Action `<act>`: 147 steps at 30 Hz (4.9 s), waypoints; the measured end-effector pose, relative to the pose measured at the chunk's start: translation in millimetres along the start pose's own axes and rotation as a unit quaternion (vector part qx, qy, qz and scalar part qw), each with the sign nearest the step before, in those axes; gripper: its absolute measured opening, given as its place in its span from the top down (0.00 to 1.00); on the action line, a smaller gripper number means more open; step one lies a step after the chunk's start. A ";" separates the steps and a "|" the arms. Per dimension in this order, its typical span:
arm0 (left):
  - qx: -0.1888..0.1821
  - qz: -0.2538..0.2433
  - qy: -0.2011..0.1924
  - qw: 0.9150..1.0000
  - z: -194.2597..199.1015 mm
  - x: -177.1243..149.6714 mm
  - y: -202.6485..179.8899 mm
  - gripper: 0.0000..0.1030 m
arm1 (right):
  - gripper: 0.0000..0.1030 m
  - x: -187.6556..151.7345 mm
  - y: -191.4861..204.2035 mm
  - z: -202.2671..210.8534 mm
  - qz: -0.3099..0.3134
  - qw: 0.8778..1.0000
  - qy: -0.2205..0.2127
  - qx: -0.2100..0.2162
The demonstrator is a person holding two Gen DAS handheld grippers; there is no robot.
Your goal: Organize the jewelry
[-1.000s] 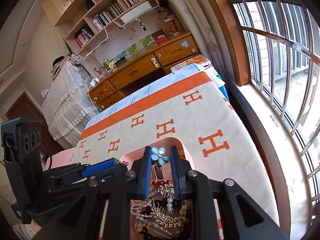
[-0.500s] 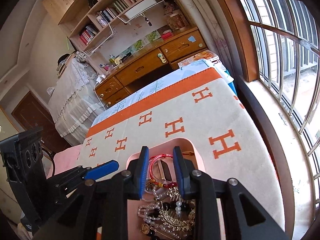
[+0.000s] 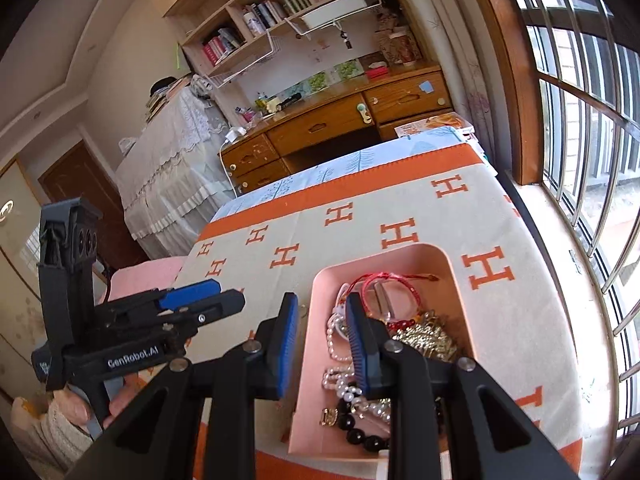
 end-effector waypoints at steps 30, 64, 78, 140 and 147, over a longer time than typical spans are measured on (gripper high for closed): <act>-0.088 -0.285 0.097 0.950 -61.4 -86.3 -33.8 0.69 | 0.76 -42.1 15.4 -11.9 -0.001 0.999 0.038 -0.023; -0.029 0.069 0.021 0.997 -0.4 -86.9 128.9 0.89 | 0.76 -36.0 75.7 -131.0 -0.019 0.991 0.115 -0.072; -0.091 0.099 0.018 0.991 -8.5 -89.7 154.9 0.89 | 0.74 -16.9 68.7 -167.6 -0.033 0.977 0.082 -0.194; 0.061 0.143 0.074 0.985 -50.5 -72.1 100.7 0.74 | 0.93 -35.2 62.7 -45.5 0.057 0.998 0.015 -0.016; 0.103 0.140 0.069 0.982 -52.7 -68.7 98.8 0.74 | 0.93 -35.8 45.9 -31.8 0.052 0.999 0.007 0.006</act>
Point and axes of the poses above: each gripper's, at about its wrist camera, not at the fingertips, and z roughly against the way its jaws point, y to its left, x to its top, the point moved 3 cm from there along -z, roughly the way its jaws point, and after that the axes turned 5 degrees about y, right-handed, at the moved point
